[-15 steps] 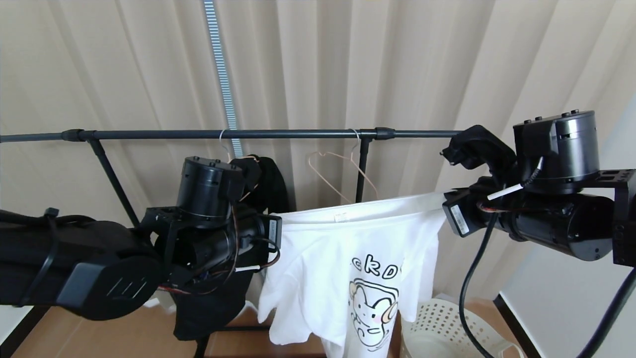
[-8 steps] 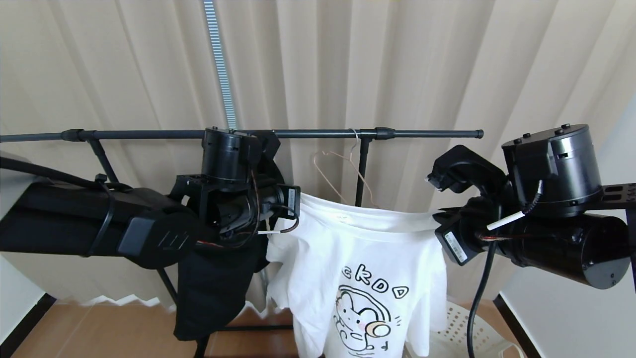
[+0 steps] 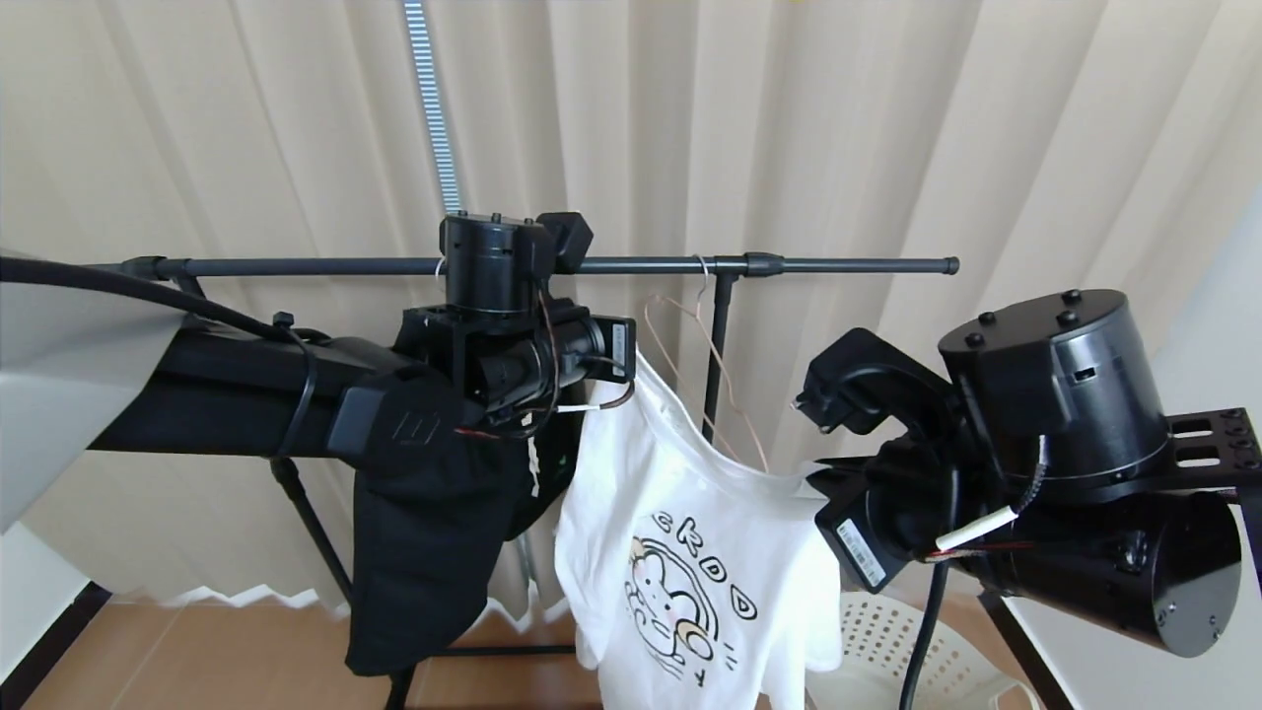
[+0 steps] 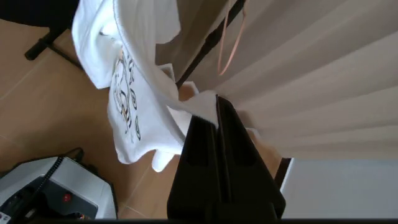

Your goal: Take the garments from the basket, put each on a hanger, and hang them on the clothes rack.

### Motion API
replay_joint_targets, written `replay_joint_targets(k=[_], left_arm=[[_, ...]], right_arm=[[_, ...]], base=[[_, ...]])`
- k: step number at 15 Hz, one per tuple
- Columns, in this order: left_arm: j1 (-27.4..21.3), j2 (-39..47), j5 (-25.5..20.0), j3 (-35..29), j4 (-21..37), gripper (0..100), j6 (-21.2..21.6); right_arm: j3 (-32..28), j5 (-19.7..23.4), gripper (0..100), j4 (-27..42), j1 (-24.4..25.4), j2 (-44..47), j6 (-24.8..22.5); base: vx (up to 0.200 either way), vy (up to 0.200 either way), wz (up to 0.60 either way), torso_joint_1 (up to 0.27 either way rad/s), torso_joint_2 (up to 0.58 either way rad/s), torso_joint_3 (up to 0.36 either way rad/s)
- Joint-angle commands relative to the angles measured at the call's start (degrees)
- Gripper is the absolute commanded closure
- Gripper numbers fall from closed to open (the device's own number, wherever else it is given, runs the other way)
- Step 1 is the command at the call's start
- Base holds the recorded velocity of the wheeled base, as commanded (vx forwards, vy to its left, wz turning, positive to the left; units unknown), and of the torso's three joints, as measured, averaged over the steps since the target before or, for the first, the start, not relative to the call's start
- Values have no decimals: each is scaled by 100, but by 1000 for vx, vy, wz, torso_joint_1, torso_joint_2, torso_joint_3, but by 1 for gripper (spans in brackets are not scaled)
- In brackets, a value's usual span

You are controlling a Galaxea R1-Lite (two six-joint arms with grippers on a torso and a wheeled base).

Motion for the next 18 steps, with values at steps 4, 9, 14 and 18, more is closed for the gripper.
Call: replay_joint_targets(k=[4, 9, 14, 18], left_arm=[[-155, 293, -304, -657, 4, 100, 7], [-164, 442, -366, -956, 4, 100, 7], [-164, 425, -357, -973, 13, 100, -1], [-94, 328, -322, -921, 74, 100, 7]], right_arm=[[-263, 6, 100, -14, 704, 548, 794], [-817, 129, 100, -190, 1266, 1075, 2253], [-738, 225, 100, -1614, 1249, 1199, 2614], [-641, 208, 100, -1376, 941, 996, 2315]], base=[[0, 0, 0, 0, 0, 0], [0, 0, 0, 0, 0, 0], [0, 0, 0, 0, 0, 0], [0, 0, 0, 0, 0, 0]])
